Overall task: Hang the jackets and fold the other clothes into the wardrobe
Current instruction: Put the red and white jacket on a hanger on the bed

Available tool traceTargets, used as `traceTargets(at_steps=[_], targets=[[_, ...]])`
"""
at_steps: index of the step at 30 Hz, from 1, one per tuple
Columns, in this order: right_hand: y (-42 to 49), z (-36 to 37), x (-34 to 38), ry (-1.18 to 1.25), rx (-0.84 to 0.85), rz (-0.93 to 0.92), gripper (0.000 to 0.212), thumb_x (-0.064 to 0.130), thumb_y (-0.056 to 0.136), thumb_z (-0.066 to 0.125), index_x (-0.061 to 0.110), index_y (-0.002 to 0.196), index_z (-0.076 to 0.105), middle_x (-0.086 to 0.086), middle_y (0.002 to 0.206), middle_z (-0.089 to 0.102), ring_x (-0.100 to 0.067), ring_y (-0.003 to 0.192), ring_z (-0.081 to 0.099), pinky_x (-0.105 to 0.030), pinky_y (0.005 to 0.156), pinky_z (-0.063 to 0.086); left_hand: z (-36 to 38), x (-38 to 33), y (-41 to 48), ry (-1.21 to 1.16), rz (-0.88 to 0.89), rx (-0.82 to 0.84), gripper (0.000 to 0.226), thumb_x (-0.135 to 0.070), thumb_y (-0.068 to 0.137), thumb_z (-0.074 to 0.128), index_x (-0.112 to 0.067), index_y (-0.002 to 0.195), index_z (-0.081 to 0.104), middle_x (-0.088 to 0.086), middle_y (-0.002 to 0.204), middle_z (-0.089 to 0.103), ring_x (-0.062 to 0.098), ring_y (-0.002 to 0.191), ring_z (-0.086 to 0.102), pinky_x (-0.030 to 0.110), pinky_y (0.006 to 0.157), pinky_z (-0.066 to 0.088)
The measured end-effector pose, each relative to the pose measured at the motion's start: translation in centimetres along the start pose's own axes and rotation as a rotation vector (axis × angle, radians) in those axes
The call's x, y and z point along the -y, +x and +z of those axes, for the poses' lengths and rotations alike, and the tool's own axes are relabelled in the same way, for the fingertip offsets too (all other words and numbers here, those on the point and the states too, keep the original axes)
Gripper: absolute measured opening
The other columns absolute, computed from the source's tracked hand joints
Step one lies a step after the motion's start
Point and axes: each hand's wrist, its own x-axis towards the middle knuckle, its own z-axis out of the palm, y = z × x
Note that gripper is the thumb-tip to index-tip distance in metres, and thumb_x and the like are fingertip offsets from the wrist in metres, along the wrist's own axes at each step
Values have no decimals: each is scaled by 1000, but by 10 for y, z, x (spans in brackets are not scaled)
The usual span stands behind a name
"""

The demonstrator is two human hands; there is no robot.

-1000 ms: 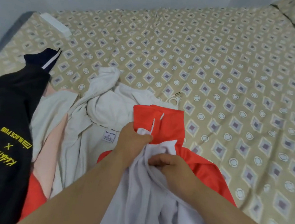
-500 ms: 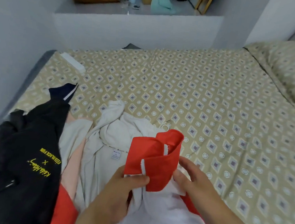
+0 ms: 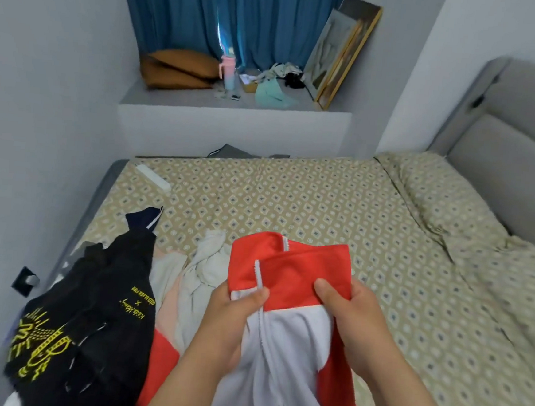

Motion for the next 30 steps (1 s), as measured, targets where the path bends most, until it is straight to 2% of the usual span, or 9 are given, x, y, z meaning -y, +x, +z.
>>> traceTargets(at_steps=[3,6,10,14,18,20,23,26,30], targets=[[-35,-14,32,17,-63,-58,6,14,89,70,17,88,75,-9,89,77,-19,79,72,-30,68,57,27,-20,-38,6,45,52,40,-2,76,70,-3,115,68,22,111,71,36,107,68,49,97,50],[-71,-35,63,7,-120,-157,5,16,89,71,20,88,75,-9,87,77,-20,78,71,-37,71,58,57,-34,-77,17,89,79,36,4,78,70,1,114,66,25,108,71,39,104,68,54,98,50],[-120,-72,104,73,-194,-245,6,14,87,72,18,85,76,-12,85,76,-19,73,69,-35,66,56,105,-50,-128,1,162,99,26,11,85,62,2,109,66,27,102,71,42,97,69,54,92,53],[-172,-119,140,144,-248,-334,4,14,83,75,11,86,76,-15,87,76,-23,76,70,-39,74,56,163,-64,-178,3,258,203,24,15,84,61,6,106,66,30,100,70,42,95,69,55,91,53],[-232,-174,167,210,-338,-411,8,13,83,76,7,87,75,-16,88,76,-26,79,70,-46,81,55,225,-66,-238,-24,348,335,25,20,80,60,3,95,71,29,95,71,34,83,71,41,75,60],[-266,-203,176,250,-375,-461,10,14,82,76,7,90,75,-15,91,76,-27,82,72,-43,80,58,254,-60,-266,-10,394,390,25,20,78,62,3,93,72,26,92,72,31,80,72,35,68,59],[-320,-246,184,310,-455,-546,6,14,81,76,12,87,77,-13,90,77,-25,81,73,-34,71,57,294,-46,-310,-3,415,471,27,18,75,67,4,96,71,24,93,73,30,82,72,33,67,58],[-368,-278,187,369,-525,-592,5,15,77,79,12,82,76,-16,88,76,-24,76,72,-34,68,57,327,-28,-349,2,411,533,29,16,72,69,2,98,71,23,94,74,31,83,73,33,68,59],[-441,-326,187,435,-598,-646,28,26,63,79,7,83,74,-17,88,76,-23,73,72,-31,61,58,372,2,-405,-18,384,641,32,14,71,70,-1,99,71,20,94,74,29,83,73,33,67,59]])
